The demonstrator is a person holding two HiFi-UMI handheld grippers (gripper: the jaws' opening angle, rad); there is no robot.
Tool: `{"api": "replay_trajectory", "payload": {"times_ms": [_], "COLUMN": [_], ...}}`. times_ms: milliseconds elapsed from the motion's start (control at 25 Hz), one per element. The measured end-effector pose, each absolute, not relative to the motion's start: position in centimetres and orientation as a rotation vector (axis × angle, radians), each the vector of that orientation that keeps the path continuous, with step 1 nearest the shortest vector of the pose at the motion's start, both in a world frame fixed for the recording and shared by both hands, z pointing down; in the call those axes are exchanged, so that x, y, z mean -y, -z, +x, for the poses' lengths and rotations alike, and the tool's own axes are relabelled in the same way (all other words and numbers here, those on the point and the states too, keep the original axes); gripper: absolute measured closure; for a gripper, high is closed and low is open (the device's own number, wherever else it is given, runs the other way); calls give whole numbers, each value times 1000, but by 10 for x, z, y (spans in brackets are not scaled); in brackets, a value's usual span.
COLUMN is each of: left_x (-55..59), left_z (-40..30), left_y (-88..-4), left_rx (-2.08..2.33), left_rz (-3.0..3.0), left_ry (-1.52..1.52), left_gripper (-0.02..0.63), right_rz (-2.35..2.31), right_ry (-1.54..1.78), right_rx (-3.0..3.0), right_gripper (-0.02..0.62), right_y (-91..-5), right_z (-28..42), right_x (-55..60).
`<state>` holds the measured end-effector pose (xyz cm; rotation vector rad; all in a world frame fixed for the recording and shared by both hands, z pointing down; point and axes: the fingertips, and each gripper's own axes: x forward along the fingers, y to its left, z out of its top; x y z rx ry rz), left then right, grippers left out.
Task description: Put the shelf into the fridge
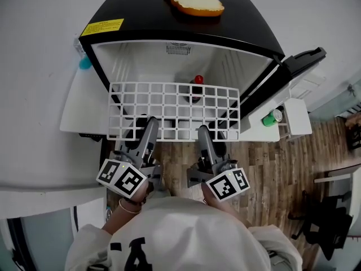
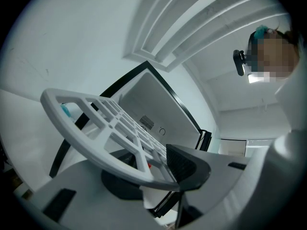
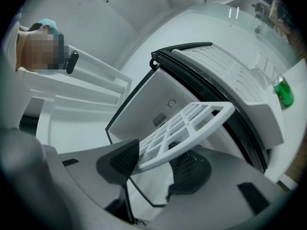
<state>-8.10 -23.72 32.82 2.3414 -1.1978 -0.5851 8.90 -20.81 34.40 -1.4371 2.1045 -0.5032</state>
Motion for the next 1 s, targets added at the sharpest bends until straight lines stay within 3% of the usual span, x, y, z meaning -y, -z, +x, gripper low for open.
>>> {"api": "replay_trajectory", "payload": {"times_ms": [1000], "left_x": [257], "left_z": [-76], "left_y": [-329], "left_rx": [1121], "left_rz": [2272], "left_ry": [580], "left_gripper": [476], "right_rz": [-1436], "right_ry": [499], "right_rx": [-2072], "right_gripper": [399], "right_y": [-335], "right_z": [94], "right_x": [219]}}
